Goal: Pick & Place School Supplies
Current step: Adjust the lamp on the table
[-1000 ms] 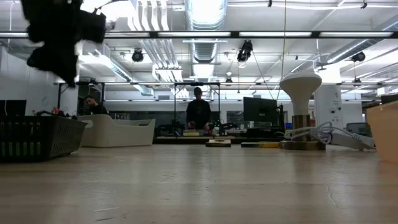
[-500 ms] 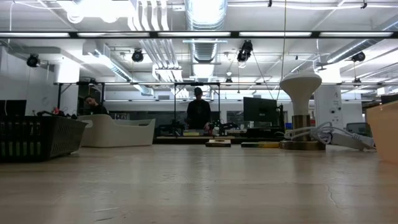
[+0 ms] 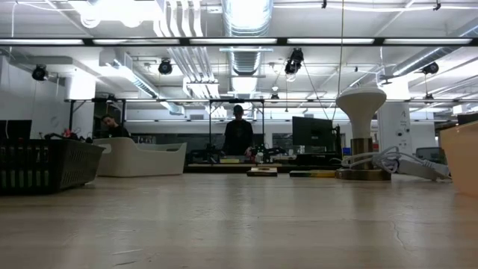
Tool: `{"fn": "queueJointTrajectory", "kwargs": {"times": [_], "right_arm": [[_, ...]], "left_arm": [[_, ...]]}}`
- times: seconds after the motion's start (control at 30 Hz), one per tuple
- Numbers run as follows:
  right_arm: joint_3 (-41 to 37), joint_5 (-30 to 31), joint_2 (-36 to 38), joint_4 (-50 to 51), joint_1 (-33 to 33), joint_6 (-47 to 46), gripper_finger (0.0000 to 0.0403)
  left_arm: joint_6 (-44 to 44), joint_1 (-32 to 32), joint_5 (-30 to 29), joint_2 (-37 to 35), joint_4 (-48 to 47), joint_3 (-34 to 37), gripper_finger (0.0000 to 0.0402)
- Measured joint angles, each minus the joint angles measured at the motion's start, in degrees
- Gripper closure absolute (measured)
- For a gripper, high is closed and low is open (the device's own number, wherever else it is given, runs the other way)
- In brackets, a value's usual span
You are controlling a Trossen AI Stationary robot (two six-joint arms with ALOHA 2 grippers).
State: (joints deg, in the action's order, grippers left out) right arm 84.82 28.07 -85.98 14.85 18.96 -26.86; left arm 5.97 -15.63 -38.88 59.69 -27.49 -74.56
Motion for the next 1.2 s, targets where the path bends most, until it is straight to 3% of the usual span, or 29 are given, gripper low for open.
{"fn": "queueJointTrajectory", "kwargs": {"times": [0.23, 0.4, 0.5, 0.63, 0.83, 1.2], "right_arm": [[-0.1, 9.1, 5.6, 15.5, 0.1, -7.6, 0.0108], [-0.2, 9.7, 6.4, 16.7, 0.2, -8.3, 0.0116], [-0.2, 9.7, 6.3, 16.8, 0.2, -9.0, 0.0119], [-0.3, 9.6, 6.5, 20.2, -0.7, -9.7, 0.0121], [-0.3, 9.6, 8.7, 29.6, -4.3, -12.8, 0.0116], [-1.5, 9.3, 11.3, 36.4, -12.7, -7.0, 0.0122]], "left_arm": [[2.1, 0.0, 3.9, -0.3, 4.3, 3.1, 0.0225], [8.3, 0.0, 10.9, -2.2, 18.9, 9.4, 0.0225], [12.7, 0.1, 11.9, -3.6, 27.8, 14.0, 0.0225], [12.3, 1.3, 7.4, -5.1, 36.1, 19.8, 0.0225], [-2.2, 2.5, -6.5, -5.0, 38.0, 23.9, 0.0225], [-6.3, 7.3, -7.5, 2.2, 38.0, 17.2, 0.0225]]}}
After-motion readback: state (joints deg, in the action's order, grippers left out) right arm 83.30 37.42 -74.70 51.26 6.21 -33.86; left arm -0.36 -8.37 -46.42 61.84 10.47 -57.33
